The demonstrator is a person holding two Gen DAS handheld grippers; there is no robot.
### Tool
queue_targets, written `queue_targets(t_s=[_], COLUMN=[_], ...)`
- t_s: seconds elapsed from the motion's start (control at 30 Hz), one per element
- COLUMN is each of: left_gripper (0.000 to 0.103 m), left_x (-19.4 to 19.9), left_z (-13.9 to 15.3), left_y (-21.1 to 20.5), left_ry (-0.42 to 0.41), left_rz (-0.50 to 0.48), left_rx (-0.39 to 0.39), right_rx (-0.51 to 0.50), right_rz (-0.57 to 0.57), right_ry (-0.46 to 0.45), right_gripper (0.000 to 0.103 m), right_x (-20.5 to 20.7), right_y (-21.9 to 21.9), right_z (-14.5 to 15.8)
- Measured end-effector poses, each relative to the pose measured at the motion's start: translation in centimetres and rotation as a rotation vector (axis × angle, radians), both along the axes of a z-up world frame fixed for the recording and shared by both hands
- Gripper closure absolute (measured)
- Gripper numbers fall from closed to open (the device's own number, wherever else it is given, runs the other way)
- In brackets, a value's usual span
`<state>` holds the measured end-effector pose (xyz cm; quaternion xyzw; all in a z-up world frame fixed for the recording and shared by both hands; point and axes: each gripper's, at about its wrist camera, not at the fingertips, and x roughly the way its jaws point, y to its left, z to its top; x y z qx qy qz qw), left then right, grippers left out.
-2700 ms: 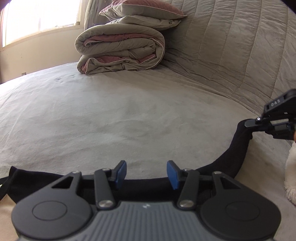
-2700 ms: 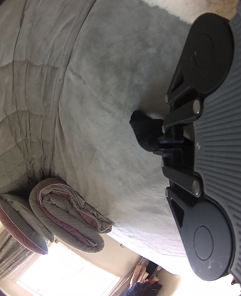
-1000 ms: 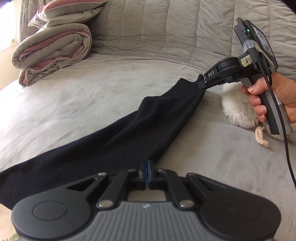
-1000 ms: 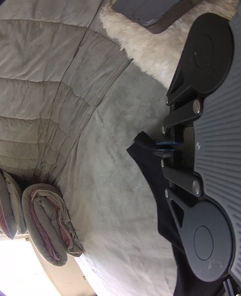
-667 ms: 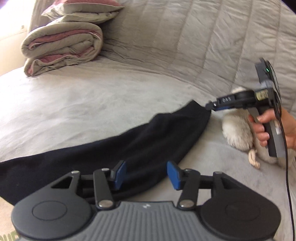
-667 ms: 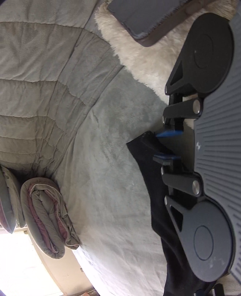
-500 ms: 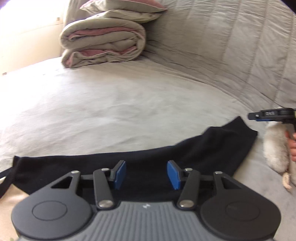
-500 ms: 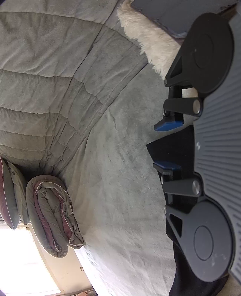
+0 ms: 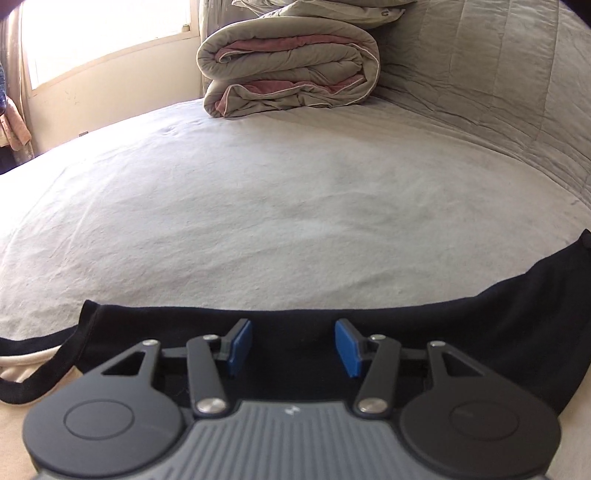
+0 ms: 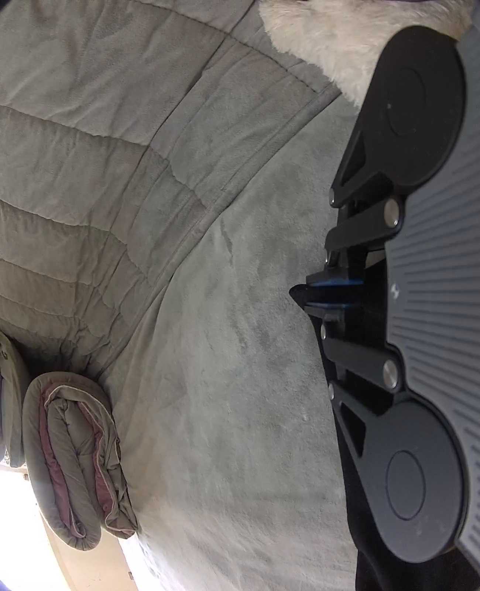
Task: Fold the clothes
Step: 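Move the open left gripper to the other black sleeve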
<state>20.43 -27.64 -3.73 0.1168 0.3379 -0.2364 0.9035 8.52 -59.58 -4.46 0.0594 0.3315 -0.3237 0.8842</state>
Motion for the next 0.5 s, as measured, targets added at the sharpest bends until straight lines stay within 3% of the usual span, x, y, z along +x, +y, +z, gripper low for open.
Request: queue_targets(t_s=[0.27, 0.37, 0.5], left_gripper=[0.048, 0.046, 0.041], left_x=[-1.0, -1.4, -2.1], left_z=[2.2, 3.5, 5.1], left_y=[3.3, 5.7, 9.8], left_ry=[-0.050, -0.067, -0.091], left_rz=[0.061, 0.099, 0.168], left_rx=[-0.027, -0.048, -0.059], right_rx=[0.003, 0.009, 0.016], right_rz=[-0.022, -0.023, 0.008], right_ry=[-0.022, -0.049, -0.074], right_gripper=[0.082, 0.066, 0.066], right_x=[-0.3, -0.6, -0.5], right_y=[1.4, 2.7, 5.5], right_z=[1.5, 2.8, 4.6])
